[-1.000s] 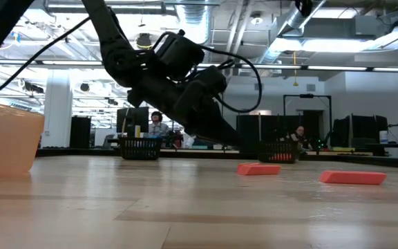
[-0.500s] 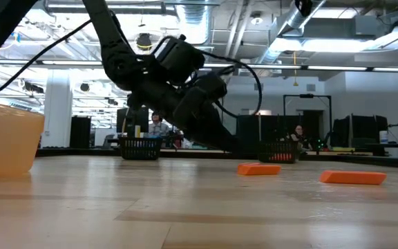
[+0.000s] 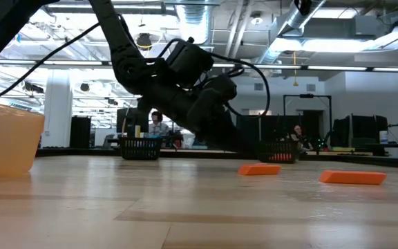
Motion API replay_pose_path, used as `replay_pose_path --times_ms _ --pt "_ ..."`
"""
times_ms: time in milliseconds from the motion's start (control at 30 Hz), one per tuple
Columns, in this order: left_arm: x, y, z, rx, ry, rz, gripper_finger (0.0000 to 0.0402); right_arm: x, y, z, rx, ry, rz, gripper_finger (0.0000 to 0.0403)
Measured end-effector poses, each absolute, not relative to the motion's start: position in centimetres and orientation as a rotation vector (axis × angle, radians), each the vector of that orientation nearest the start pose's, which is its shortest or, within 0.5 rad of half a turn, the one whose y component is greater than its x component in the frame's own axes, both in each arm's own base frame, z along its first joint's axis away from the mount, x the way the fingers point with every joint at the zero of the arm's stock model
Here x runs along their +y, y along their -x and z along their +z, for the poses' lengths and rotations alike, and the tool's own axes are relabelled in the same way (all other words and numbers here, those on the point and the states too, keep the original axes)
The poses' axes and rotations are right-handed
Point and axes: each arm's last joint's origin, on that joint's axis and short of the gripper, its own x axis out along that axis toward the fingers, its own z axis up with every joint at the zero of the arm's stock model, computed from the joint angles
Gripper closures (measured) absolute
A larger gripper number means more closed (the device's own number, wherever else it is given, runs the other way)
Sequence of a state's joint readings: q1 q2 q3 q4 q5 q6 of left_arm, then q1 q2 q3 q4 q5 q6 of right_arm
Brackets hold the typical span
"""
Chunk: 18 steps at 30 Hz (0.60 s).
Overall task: Pick & Place School Supplies
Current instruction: Put the orange eraser into the right black bin
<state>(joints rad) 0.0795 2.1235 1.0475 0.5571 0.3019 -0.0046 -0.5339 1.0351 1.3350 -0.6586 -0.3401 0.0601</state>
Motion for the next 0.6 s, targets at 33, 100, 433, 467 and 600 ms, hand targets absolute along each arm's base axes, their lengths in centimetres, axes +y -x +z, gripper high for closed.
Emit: replay_pose_path --times_ms 33,100,433,467,600 --pt "2.4 -41.1 9.5 0.506 0.104 -0.216 0.0400 -8.9 -16.9 42.7 0.320 -0.212 -0.202 0.0403" --pt "2.4 -41.4 9.8 0.492 0.103 -0.222 0.0400 -8.9 -16.9 42.7 0.320 -0.211 -0.202 0.0403" --pt "2.4 -41.2 9.4 0.519 0.108 -0.226 0.0400 -8.9 -16.9 42.7 0.320 -0.212 -0.202 0.0403" --pt "2.4 -41.2 9.1 0.524 0.109 -0.226 0.0400 -8.9 -16.9 42.7 0.320 -0.211 -0.202 0.0403" --pt "2.3 -41.2 7.9 0.549 0.131 -0.249 0.0400 -8.9 -16.9 42.7 0.320 -0.208 -0.201 0.0403"
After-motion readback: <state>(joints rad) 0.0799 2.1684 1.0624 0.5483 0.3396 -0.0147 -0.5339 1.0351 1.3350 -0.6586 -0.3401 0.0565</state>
